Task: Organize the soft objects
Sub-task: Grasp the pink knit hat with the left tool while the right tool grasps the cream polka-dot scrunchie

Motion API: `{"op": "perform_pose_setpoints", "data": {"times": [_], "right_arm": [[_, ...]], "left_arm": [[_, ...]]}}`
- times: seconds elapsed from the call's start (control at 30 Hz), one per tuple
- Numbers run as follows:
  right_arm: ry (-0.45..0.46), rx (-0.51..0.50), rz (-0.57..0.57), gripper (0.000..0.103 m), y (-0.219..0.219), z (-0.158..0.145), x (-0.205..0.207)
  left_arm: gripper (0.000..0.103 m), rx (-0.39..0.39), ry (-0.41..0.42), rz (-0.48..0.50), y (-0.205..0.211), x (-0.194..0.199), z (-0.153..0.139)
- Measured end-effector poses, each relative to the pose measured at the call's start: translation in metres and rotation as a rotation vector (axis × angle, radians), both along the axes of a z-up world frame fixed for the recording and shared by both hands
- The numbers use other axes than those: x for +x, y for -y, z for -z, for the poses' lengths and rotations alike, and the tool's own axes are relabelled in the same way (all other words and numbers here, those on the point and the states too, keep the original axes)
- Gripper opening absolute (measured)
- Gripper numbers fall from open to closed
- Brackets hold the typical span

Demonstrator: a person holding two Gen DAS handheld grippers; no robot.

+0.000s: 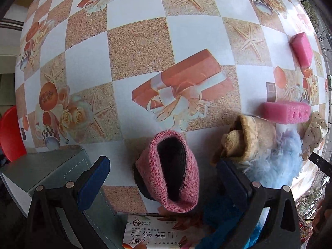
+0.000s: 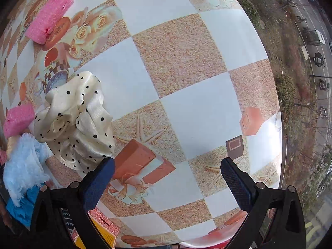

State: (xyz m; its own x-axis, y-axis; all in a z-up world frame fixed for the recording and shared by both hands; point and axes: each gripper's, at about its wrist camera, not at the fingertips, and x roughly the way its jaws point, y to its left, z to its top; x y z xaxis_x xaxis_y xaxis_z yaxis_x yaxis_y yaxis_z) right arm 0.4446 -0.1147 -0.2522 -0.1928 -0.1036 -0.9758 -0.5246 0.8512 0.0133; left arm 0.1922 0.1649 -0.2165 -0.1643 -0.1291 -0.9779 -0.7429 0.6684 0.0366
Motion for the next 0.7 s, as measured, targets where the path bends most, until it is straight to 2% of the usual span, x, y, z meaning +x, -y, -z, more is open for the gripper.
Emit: {"op": "perform_pose_setpoints", "data": {"times": [0.1,0.27,0.33,0.43,0.53,0.6,0.7], "right_arm": [[-0.044,0.14,0.06,0.102,0.015,-0.014,0.005],[-0.025,0.264,0.042,0.102,-0.012,-0.027,-0.002],[-0.025,0.26,0.019,0.102,-0.028,-0.02,-0.005],[0.0,0.201,-0.054,0.102,-0.052,-0.002,-0.008],[0.067,0.139,-0.115,0.103,-0.063,0.004,-0.014],[0.082,0.104,-0.145,0.103,-0.069,0.008,-0.017],[0.086,0.107,-0.147,0.103,-0.068,0.01,-0.017]], "left_arm": [[0.103,0.004,-0.011,0.003,-0.006,0.004,0.005],[0.103,0.009,-0.033,0.012,-0.01,0.009,0.009],[0.103,0.008,-0.044,0.005,-0.01,0.012,0.012],[0.103,0.002,-0.064,-0.01,-0.012,0.011,0.018],[0.103,0.002,-0.09,-0.028,-0.016,0.008,0.024],[0.103,-0.013,-0.079,-0.057,-0.015,0.012,0.032],[0.103,-0.022,-0.072,-0.062,-0.017,0.011,0.033]]}}
